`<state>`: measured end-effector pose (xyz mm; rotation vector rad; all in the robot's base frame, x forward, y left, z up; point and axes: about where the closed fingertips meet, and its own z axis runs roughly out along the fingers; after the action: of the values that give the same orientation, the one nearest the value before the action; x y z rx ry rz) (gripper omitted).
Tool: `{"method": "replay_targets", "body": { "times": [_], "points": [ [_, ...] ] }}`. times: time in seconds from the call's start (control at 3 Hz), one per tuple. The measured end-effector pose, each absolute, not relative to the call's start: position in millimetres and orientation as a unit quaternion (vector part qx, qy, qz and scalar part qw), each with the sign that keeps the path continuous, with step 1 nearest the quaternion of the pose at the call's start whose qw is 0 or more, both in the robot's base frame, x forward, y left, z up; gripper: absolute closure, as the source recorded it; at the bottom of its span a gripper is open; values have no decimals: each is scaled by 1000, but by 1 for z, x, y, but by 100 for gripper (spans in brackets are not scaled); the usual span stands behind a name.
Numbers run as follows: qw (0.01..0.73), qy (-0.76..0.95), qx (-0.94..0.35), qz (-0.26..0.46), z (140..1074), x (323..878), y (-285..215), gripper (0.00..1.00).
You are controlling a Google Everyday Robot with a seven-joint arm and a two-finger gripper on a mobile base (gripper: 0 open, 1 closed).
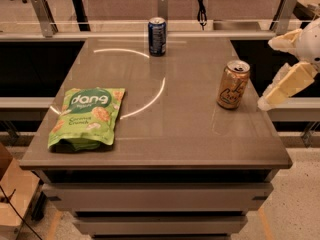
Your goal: Move orange can near green rice chip bag
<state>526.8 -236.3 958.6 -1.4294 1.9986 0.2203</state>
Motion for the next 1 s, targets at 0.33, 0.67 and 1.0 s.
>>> {"method": "replay_targets", "body": {
  "times": [0.33,0.67,1.0],
  "points": [
    [338,766,-537,103,953,550,-240,0],
    [339,766,-537,103,954,552,-240,0],
    [348,771,-523,106,947,558,-237,0]
  ]
}}
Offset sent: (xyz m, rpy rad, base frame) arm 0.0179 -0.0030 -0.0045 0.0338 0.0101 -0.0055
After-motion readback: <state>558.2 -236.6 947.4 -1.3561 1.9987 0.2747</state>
